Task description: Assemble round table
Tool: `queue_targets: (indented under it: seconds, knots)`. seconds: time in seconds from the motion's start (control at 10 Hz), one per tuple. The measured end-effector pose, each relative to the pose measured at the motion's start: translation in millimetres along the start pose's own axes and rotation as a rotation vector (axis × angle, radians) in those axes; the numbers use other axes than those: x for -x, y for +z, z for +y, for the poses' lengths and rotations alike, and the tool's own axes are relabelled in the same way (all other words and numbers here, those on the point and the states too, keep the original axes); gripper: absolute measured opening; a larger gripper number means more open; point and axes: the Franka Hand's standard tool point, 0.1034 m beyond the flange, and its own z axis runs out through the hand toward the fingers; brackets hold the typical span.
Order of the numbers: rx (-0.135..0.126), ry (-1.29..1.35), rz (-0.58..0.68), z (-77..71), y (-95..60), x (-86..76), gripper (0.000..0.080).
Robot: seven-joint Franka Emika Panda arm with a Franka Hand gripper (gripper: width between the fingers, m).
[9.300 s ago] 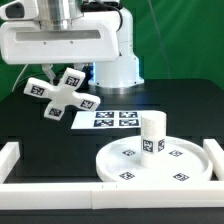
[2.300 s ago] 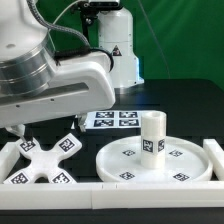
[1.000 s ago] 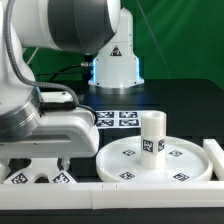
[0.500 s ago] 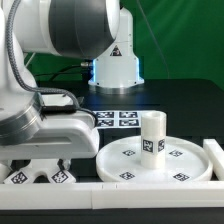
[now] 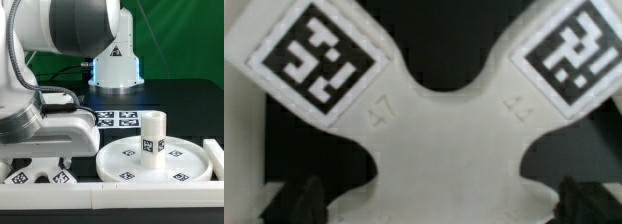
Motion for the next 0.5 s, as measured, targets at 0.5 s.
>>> queue_targets:
  seconds: [0.5]
  knots:
    - [-0.002, 0.004, -0.003, 1.7, 2.5, 0.3, 0.0649]
